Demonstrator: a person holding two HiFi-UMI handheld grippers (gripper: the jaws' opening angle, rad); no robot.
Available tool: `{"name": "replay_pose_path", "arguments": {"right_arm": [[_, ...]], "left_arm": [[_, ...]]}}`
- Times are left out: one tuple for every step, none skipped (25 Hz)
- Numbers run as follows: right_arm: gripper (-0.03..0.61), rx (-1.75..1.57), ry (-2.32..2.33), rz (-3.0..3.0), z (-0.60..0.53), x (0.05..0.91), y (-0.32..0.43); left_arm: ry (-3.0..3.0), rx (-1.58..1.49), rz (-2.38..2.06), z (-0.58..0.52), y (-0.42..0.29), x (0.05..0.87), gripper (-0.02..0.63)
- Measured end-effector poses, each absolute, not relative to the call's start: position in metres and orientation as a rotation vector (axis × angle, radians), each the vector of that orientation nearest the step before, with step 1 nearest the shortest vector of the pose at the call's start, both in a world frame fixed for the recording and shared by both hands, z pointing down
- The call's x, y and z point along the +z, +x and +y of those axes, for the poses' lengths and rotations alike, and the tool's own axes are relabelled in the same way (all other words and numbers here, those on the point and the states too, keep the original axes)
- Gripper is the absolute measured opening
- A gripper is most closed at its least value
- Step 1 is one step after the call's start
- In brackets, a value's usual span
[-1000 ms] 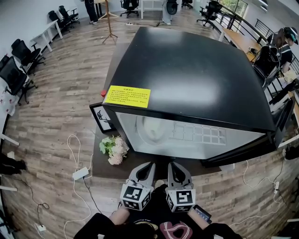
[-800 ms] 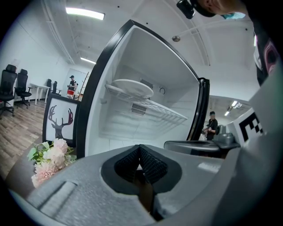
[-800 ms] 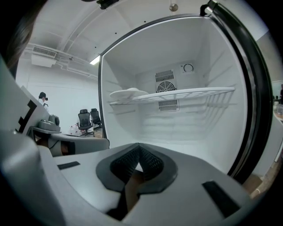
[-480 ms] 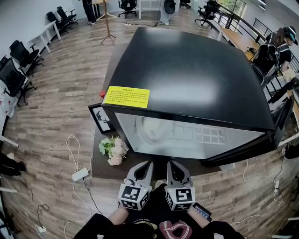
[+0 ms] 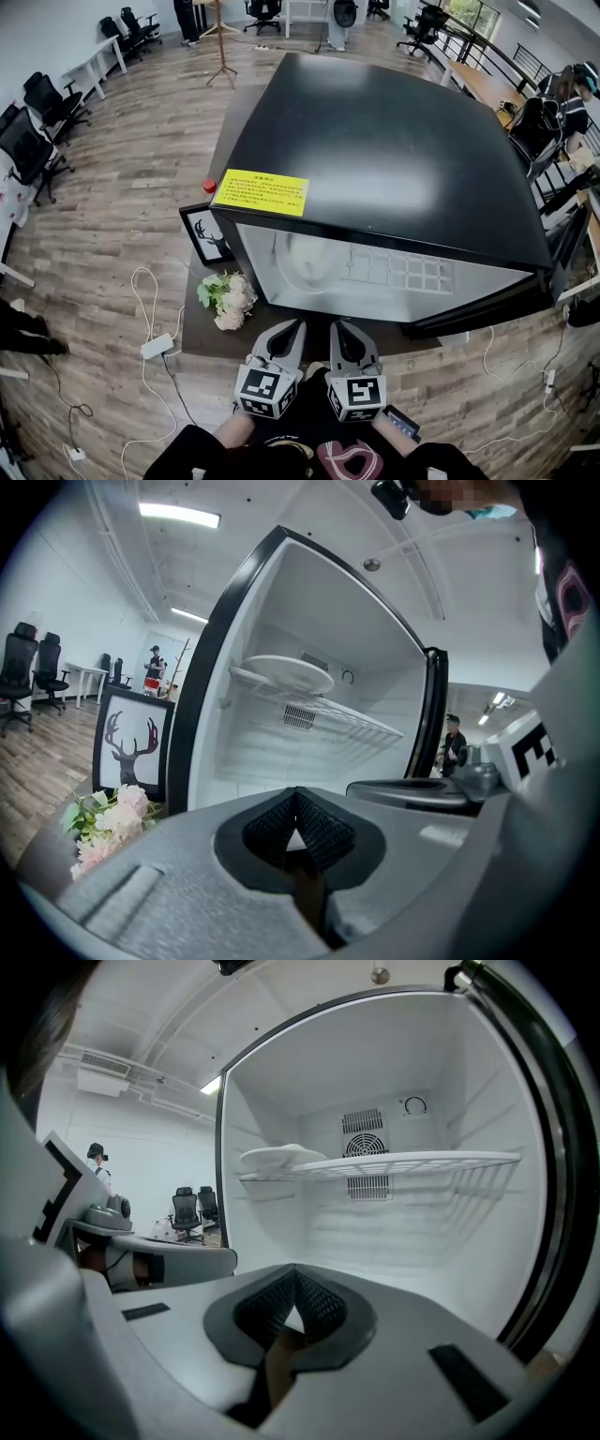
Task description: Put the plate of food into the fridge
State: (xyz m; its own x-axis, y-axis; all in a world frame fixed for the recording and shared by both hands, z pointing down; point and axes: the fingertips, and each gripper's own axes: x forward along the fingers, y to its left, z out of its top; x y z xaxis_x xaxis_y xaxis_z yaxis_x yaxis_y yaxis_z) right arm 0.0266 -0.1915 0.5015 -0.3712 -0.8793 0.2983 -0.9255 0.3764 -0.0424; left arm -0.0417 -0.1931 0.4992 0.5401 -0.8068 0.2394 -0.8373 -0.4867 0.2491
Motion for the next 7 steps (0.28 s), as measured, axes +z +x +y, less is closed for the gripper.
{"name": "replay_pose_path", "arguments": {"right_arm": [[0.006,0.293,1.604,-2.412,-0.1915,0.5018,0.0258],[0.006,0.284,1.599,-2.415,-0.1915,0.5023,0.0259],[0.006,0.274,1.596,-2.419,-0.1921,0.5021,0.0262],[0.006,0.268,1.596,-2.424,-0.1929,0.5018,0.0265],[0.006,0.267,1.597,-2.425,-0.1937,0.5016,0.0271],[0.006,0.268,1.599,-2.423,-0.1945,0.5017,0.0277],[0.006,0.27,1.601,-2.421,-0.1953,0.5018,0.0284]], "left_arm": [[2.441,0.126,-1.363,-0.194,-0.0432,0.4995,0.008],[2.438,0.124,-1.369,-0.1947,-0.044,0.4994,0.008],[2.436,0.12,-1.374,-0.1954,-0.0446,0.4989,0.008],[2.435,0.118,-1.379,-0.196,-0.0451,0.4981,0.008],[2.436,0.115,-1.384,-0.1967,-0.0457,0.4973,0.008],[2.437,0.113,-1.39,-0.1974,-0.0462,0.4965,0.008],[2.438,0.112,-1.395,-0.1981,-0.0468,0.4958,0.008]]}}
